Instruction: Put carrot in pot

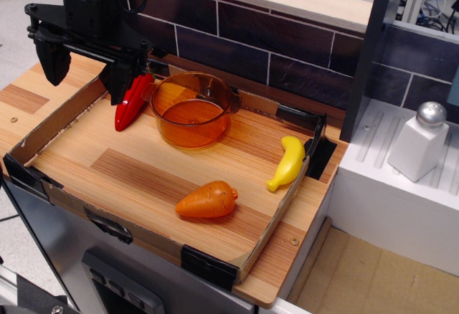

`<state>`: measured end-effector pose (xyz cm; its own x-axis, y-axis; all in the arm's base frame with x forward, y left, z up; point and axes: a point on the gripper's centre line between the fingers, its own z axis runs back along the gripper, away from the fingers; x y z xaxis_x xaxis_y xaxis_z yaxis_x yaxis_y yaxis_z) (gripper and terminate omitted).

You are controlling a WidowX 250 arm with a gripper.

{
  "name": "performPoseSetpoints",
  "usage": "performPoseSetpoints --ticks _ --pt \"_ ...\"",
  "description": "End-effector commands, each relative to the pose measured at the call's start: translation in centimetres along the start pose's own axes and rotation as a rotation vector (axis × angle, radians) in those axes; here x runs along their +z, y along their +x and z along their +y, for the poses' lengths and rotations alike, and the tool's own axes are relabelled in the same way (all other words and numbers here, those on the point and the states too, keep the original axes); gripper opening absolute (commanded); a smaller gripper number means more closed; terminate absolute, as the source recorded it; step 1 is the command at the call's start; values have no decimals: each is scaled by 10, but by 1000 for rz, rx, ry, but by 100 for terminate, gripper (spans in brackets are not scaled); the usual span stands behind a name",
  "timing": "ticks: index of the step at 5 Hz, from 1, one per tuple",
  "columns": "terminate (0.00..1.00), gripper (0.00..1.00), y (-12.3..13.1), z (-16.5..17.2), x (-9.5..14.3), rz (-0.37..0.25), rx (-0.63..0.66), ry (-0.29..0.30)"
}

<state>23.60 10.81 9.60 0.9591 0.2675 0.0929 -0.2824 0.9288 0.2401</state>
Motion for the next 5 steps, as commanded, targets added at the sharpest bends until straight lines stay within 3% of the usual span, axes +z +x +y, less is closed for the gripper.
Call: performPoseSetpoints --ticks 1,2,4,5 --pt "0 100 0 0 0 0 0 0" --pt "0 100 -5 -19 2 -29 -132 -28" --pt "0 100 -34 -84 16 7 -637 -187" --pt "0 100 -53 -105 18 13 -875 -220"
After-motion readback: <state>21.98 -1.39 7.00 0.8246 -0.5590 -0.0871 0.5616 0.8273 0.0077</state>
